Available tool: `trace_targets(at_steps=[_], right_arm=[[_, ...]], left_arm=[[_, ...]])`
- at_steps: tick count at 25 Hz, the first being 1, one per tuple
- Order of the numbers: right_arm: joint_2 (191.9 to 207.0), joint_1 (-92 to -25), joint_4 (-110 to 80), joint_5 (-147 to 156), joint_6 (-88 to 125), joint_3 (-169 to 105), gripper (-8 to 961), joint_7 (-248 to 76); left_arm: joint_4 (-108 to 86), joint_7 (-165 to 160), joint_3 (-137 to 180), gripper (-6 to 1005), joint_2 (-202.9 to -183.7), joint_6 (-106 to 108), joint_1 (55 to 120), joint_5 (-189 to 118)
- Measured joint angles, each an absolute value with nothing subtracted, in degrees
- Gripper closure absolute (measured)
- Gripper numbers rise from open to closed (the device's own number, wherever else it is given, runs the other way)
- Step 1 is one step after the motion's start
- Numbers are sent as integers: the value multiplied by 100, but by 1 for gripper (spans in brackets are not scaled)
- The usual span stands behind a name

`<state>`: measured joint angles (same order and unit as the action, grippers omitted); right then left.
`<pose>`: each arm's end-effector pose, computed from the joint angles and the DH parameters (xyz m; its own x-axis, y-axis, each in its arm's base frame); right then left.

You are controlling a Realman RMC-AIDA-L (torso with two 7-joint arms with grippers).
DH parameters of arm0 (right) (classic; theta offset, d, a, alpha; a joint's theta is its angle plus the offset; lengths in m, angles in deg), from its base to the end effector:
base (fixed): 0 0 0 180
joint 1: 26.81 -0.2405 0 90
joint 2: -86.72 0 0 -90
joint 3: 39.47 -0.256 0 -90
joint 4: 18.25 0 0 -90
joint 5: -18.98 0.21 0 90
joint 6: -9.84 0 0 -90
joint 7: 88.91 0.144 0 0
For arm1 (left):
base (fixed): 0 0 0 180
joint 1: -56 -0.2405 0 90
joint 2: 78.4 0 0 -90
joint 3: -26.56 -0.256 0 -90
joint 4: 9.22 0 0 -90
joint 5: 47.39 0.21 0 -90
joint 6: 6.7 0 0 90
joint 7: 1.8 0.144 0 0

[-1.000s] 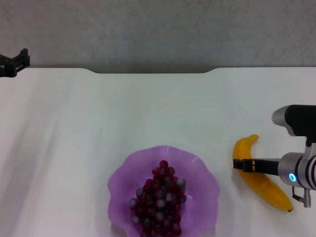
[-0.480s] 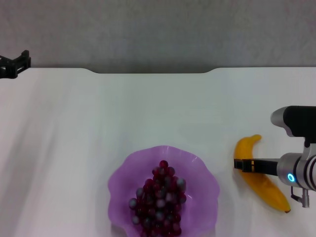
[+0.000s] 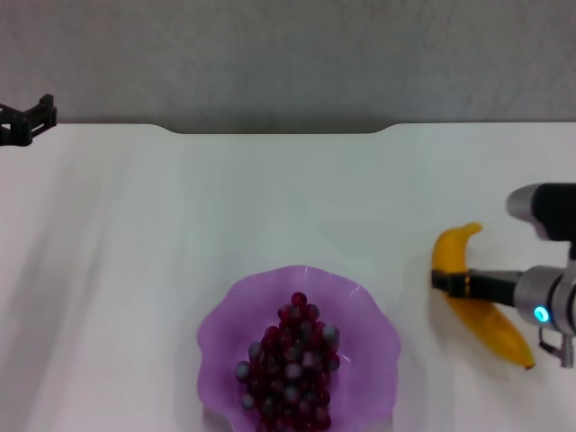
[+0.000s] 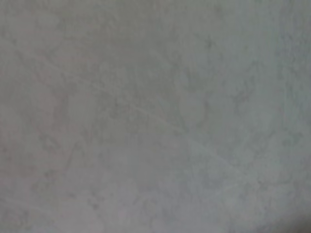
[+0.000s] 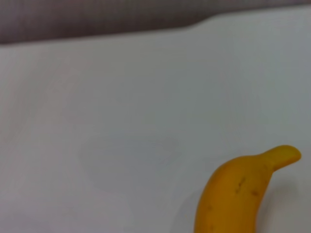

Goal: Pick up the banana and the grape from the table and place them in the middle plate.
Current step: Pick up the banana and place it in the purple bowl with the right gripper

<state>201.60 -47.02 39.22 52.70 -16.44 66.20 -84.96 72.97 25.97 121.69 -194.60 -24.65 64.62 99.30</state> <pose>0.2880 0.3599 -0.0567 0.4758 -0.7557 -0.4500 -0.8028 -0.1642 -0.5731 -0.2533 0.3818 0.0958 0.8218 0.2723 0.5005 0.5454 -0.1213 -0.8294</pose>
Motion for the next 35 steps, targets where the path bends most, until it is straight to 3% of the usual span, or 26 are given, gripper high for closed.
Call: trace_targets(at_steps=[17,35], right_arm=[[20175,-3758,6730,4086,-2261,5944,425,-8827],[20169,-4037,7417,4115,-2529,7198,419,-9043]], left_arm=[[7524,2591,11992,133,-19470,-2715,6492,9921],[7545,2588,11876,134,-19467,-2718,6535,9921]])
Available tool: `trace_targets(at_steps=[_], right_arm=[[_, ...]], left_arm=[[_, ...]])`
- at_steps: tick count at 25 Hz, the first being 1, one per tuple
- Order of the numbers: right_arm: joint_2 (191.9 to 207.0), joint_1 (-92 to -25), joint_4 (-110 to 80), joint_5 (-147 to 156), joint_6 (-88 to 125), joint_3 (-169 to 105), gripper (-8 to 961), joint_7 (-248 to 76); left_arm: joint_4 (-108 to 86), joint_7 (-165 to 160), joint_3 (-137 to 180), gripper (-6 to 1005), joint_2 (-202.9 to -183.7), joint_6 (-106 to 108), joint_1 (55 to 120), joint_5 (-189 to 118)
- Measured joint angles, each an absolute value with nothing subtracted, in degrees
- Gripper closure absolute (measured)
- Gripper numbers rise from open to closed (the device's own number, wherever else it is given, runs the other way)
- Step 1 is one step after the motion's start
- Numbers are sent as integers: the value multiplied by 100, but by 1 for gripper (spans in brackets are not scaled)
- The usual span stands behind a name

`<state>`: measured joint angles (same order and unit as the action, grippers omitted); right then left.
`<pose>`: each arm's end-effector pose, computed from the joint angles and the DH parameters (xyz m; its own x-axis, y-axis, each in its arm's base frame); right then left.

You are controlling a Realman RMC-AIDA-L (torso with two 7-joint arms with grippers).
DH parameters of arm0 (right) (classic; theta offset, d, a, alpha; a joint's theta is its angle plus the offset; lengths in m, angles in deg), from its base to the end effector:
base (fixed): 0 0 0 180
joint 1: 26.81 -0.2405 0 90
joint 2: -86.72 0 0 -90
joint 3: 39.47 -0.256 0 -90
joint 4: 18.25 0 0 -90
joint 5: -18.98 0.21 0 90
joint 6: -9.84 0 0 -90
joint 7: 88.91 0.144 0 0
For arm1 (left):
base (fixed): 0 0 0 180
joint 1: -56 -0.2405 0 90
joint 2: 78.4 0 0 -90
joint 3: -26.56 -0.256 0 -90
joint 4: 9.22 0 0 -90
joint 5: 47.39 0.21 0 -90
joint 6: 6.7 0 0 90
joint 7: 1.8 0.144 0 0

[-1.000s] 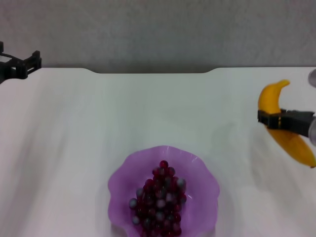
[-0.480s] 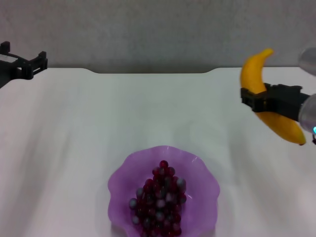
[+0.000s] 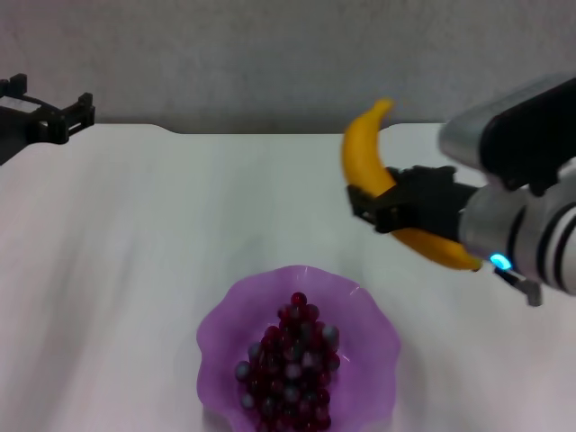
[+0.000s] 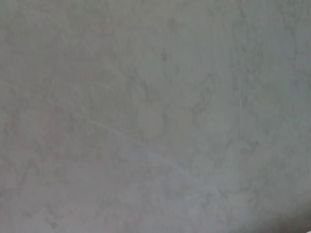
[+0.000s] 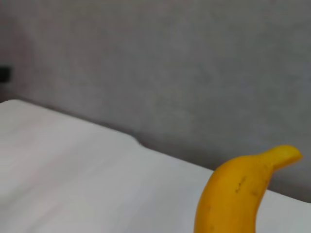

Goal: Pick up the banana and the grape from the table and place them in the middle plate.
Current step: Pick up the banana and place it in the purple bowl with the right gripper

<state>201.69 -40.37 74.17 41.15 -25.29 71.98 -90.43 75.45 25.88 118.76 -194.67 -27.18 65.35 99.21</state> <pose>0.1499 0.3410 -0.0301 0.8125 -0.4301 -0.3936 -0.5793 -0.5201 -0.6276 -0.2302 0.3828 0.0813 0.8372 0.2611 0.4805 0.5342 -0.2021 -0.8209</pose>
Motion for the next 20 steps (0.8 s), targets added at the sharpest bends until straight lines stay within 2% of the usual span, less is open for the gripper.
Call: trace_targets(at_steps=[20], right_arm=[[20160,-4902,6870,4986,-2527,8515,413,-9553]], left_arm=[[7614,2588,11881,134,-19459,-2717,6585,9921]])
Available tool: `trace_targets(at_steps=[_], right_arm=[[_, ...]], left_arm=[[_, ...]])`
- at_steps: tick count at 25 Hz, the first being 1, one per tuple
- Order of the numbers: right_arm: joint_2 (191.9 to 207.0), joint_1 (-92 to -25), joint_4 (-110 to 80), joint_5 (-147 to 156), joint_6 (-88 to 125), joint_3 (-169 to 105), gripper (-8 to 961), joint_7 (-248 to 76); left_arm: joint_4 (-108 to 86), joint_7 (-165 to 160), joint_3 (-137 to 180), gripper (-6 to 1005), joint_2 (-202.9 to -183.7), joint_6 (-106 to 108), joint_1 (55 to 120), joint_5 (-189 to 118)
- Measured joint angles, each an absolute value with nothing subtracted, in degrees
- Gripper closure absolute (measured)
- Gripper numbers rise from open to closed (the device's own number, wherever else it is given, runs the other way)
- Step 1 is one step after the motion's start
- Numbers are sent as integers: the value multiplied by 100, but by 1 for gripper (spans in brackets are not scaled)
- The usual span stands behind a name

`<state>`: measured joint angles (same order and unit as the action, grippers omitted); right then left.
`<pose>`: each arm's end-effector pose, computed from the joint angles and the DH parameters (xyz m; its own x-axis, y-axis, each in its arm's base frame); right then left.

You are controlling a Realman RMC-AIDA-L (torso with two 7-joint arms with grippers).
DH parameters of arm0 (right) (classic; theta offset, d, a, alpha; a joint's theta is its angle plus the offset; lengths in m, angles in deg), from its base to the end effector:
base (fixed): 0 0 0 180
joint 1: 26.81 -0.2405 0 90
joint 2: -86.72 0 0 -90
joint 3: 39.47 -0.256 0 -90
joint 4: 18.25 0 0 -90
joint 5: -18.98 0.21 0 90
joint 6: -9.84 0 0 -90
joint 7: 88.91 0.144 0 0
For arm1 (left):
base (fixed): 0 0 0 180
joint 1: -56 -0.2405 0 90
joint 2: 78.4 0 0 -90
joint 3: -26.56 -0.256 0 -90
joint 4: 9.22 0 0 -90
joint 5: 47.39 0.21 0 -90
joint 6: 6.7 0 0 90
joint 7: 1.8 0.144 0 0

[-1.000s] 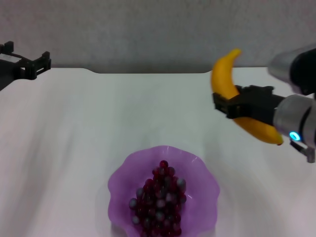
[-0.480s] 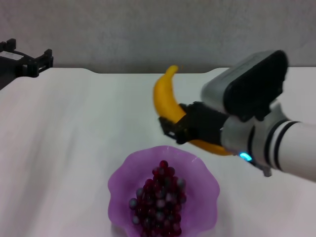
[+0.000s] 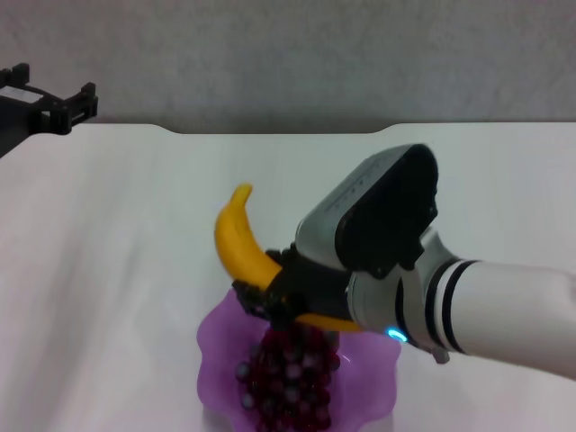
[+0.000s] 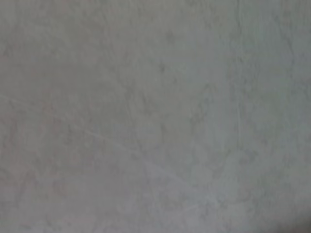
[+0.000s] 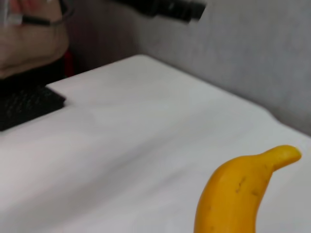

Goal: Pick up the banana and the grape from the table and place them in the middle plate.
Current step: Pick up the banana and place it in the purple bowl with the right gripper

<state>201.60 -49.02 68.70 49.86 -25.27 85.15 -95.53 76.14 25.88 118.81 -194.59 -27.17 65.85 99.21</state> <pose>0.1125 0.3075 -0.1029 0.9005 -0.3704 -0.2278 -0.4349 -0.7690 -0.4686 -0.2234 0.3851 0.0838 0.8424 0.2418 0.4815 0.5296 -0.2070 -0.8226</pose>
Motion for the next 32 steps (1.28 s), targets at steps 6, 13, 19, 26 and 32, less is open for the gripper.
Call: trace_targets(at_steps=[6,13,19,26,32], right_arm=[[20161,-5124,6293,5420,-2530,8520,411,-9812],[20177,-5453,5621,5651,-2425,8641,409,-9814],[20178,-5754,5265,5834,-2353,8885,407,-9819],[20182,-5932,5065,5859,-2376,8989,405,-9821],[20186,-5999,5018,5902,-2362,9052,403,-9816]], left_arm=[[7648,2594,11877,134,-19449,-2717,6594,9921],[7655,2597,11875,134,-19455,-2718,6651,9921],[7656,2633,11875,134,-19463,-2717,6654,9921],[7659,2640,11875,134,-19467,-2717,6655,9921],[7667,2641,11875,134,-19467,-2717,6655,9921]])
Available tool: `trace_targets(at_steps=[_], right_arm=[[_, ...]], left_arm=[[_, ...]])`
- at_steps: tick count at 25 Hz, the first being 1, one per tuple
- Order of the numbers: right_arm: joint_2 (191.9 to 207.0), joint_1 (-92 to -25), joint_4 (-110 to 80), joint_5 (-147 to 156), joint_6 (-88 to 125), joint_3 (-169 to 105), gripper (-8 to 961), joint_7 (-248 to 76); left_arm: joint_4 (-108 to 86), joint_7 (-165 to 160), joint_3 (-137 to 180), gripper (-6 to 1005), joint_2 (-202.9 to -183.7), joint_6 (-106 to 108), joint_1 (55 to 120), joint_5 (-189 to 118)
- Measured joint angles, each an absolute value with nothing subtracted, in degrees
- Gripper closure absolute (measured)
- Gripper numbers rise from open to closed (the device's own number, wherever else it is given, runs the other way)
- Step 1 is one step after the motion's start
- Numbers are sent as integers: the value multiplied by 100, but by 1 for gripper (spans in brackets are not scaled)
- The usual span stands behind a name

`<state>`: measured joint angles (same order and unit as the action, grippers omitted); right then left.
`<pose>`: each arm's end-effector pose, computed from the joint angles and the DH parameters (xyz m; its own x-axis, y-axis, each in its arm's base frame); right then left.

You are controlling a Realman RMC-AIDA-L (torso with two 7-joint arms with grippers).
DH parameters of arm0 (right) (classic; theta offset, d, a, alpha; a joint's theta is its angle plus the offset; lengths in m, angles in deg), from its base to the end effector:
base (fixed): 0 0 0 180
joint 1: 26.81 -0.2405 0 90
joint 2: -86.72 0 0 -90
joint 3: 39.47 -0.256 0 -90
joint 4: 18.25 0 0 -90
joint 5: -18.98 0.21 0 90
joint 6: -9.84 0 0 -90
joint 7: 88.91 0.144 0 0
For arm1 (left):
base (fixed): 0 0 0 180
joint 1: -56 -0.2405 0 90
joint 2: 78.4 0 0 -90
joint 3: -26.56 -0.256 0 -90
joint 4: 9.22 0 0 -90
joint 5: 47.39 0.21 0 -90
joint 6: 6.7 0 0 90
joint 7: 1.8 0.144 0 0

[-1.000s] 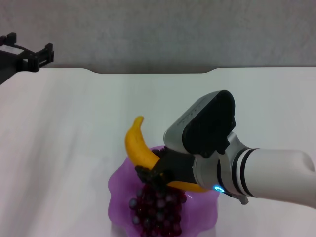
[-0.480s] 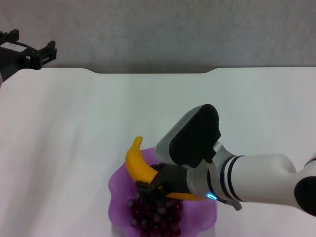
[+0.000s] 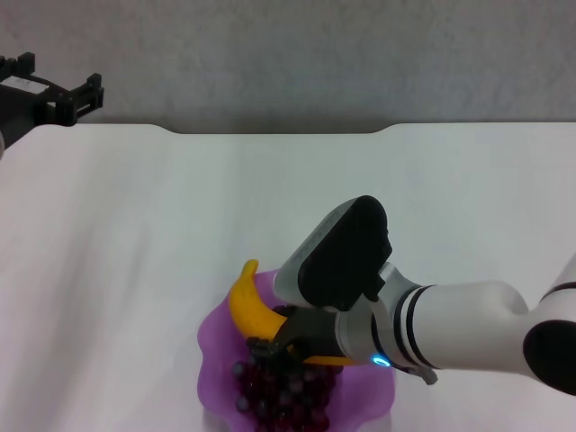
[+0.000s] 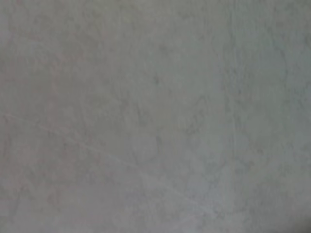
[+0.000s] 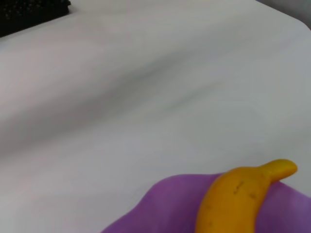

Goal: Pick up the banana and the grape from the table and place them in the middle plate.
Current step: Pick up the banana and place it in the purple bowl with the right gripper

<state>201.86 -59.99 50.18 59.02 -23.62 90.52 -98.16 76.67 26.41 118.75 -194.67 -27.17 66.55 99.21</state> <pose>0.1484 0.3184 -0.1449 0.9003 -0.4338 -0.0356 -0.4064 -0.8085 -0.4257 -0.2155 0.3878 0.0845 0.8514 0.2207 0.4758 0.5186 -0.2177 -0.8269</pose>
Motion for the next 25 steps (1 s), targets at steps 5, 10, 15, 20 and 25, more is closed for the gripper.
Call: trace_targets(at_steps=[5,10,15,20,25], right_arm=[[20186,-5984,5067,5902,-2363,9056,362,-9821],[20173,-5986,5099,5884,-2399,9061,263,-9823],[20166,-5987,5152,5853,-2428,9054,164,-9828],[20154,-5960,5424,5766,-2554,9029,71,-9839],[20153,-5864,5782,5506,-2841,8965,72,-9842]], left_arm=[[7667,2641,11876,134,-19467,-2717,6652,9921],[7666,2641,11876,134,-19467,-2717,6641,9921],[7666,2641,11875,134,-19467,-2717,6637,9921],[7680,2641,11876,134,-19467,-2717,6612,9921],[7682,2642,11867,134,-19467,-2717,6602,9921]])
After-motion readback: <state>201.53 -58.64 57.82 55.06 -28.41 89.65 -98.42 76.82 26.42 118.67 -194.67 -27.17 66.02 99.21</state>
